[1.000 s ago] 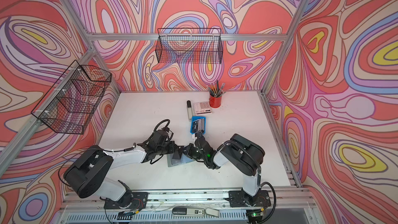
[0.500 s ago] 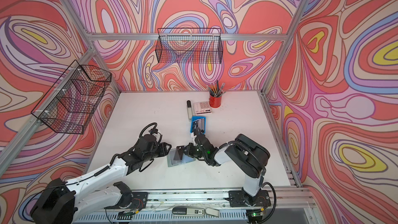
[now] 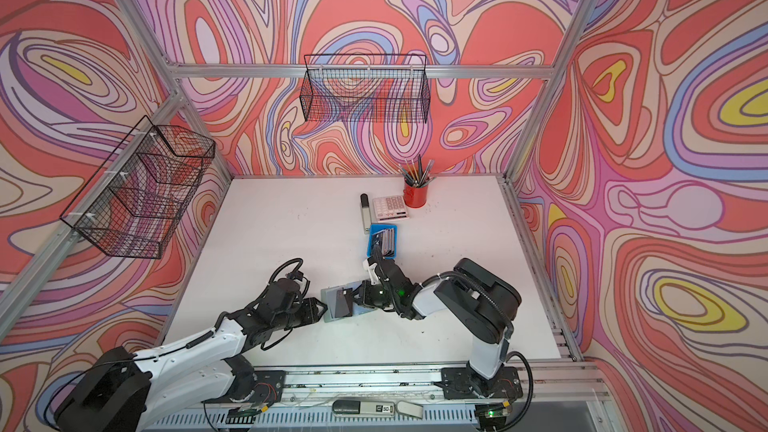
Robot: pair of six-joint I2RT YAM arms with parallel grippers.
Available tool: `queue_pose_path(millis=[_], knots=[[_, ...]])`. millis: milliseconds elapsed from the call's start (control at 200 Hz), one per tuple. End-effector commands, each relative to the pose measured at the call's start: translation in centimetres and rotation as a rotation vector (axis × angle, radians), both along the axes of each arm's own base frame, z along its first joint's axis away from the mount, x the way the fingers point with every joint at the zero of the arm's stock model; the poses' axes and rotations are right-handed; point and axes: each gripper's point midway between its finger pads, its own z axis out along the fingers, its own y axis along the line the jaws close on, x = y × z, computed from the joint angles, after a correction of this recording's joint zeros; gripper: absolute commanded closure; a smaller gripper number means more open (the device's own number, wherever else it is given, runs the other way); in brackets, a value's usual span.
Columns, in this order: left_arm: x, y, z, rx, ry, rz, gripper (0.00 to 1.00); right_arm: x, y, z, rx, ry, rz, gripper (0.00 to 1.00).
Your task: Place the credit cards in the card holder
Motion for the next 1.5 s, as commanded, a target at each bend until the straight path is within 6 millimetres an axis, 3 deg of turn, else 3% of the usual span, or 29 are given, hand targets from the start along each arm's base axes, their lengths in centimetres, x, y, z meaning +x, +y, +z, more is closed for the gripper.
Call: queue_pose_path(millis=[0,110,401,841,876,967,1027,1057,1077,1297,1417,1497], knots=[[0.3,-1.3,0.2,-0.049,-0.011,-0.026,0.65,-0.9,-0.7,-2.1,-0.077,0.045,0.030,1.00],[0.7,-1.6,0.3,-0.048,-0.018,-0.033,0.71,-0.7,-0.5,-2.6,-0.083,0.046,0.034,1.00],[1.5,-2.3,1.0,-0.042,-0.041,-0.060,0.74,0.1,0.4,-2.4,-0.068,0.001,0.052,1.00],[1.9,-2.6,1.4,-0.036,-0.053,-0.071,0.76,0.3,-0.4,-3.8,-0.187,-0.016,0.078,1.00],[1.9,-2.6,1.4,-0.036,-0.054,-0.071,0.75,0.3,-0.5,-3.6,-0.191,-0.019,0.076,0.99],[1.9,-2.5,1.7,-0.038,-0.059,-0.068,0.72,0.7,-1.1,-2.6,-0.220,-0.042,0.055,0.82],[1.9,-2.4,2.0,-0.036,-0.067,-0.064,0.71,1.2,-1.6,-1.7,-0.250,-0.066,0.033,0.76],[2.0,-2.3,2.2,-0.037,-0.071,-0.062,0.70,1.2,-2.1,-1.9,-0.283,-0.064,0.022,0.75],[1.9,-2.3,2.2,-0.033,-0.072,-0.061,0.70,1.5,-2.1,-0.8,-0.279,-0.084,0.013,0.75],[1.9,-2.2,2.9,-0.036,-0.084,-0.063,0.68,2.3,-3.9,2.6,-0.340,-0.155,-0.058,0.69],[2.0,-2.1,2.8,-0.028,-0.081,-0.057,0.67,1.4,-3.1,3.9,-0.327,-0.199,-0.048,0.67],[2.1,-2.0,2.6,-0.023,-0.079,-0.052,0.64,0.5,-2.2,3.4,-0.341,-0.203,-0.031,0.67]])
